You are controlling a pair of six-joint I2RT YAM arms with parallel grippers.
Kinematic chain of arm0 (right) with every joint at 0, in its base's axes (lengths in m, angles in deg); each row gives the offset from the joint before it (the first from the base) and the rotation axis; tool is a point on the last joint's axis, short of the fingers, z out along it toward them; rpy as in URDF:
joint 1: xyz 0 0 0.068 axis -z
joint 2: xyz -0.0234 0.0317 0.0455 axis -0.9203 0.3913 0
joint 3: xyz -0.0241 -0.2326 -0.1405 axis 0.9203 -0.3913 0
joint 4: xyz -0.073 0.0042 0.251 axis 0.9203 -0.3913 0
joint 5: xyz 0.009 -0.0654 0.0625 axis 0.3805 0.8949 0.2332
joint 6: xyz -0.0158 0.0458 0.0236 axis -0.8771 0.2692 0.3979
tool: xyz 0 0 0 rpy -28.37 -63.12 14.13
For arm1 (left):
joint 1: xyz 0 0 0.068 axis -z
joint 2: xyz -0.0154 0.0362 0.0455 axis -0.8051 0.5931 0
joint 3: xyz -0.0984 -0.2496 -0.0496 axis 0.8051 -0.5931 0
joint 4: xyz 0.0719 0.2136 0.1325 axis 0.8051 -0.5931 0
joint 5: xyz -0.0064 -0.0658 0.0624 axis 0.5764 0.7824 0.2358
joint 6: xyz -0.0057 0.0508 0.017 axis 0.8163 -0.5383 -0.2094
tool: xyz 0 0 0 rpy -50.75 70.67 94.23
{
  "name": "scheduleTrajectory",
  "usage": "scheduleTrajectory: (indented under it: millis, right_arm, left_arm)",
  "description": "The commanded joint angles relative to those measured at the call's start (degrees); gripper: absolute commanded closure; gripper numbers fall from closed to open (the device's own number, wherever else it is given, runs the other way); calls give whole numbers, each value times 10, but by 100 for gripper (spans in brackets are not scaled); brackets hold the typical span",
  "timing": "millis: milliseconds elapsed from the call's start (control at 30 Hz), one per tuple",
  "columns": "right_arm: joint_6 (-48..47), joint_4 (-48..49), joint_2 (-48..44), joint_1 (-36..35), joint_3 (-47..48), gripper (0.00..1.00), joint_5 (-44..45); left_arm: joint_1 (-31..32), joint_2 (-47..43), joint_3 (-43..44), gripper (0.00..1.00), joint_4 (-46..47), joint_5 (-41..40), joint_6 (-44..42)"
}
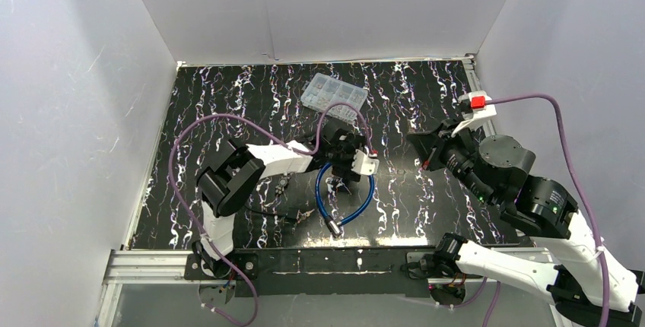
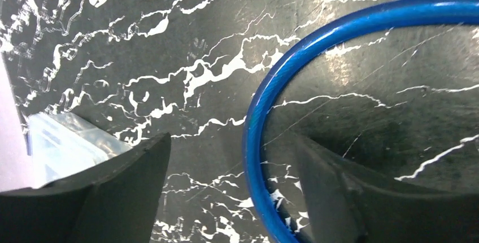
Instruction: Unlock with the key
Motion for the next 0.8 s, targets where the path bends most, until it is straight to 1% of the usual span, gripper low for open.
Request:
scheduleTrajectory:
  millis: [0,33,100,200,267,333,367,433,500,567,633,767]
  right_arm:
    - [-4,10,-8,2,23,99,28]
    - [-6,11,-10,2,22,99,30]
    - [-11,12,-11,2,21,99,32]
    - [-15,12,-11,2,23,99,33]
    - [-16,12,-11,2,23,99,30]
    - [-17,15,-12,2,19,99,27]
    - [-17,18,-11,2,17,99,25]
    - [-17,23,-10,2,12,99,21]
    - [-16,27,-8,2,10,99,16]
    - [-14,28,-4,3,11,99,10]
    - [-10,27,-4,3,11,99,6]
    - [-6,28,-6,3,11,99,5]
  left_arm:
    - [-7,-18,43,4,-55,30,-2]
    - [-11,-23,51,2,-77,37,0]
    - [-23,-41,63,2,-124,55,4]
    - [-49,-91,85,2,-224,105,-12]
    - [-67,-139,90,2,-314,153,-50]
    - [-69,-193,55,2,-369,191,-93]
    - [-69,-219,31,2,-398,214,-128]
    - [-69,-270,-34,2,-417,241,-195]
    - [-62,-299,-83,2,-432,249,-238]
    - [-45,-304,-101,2,-462,247,-267]
    - [-31,-291,-98,2,-506,245,-292]
    - [-9,-252,-91,4,-525,235,-323]
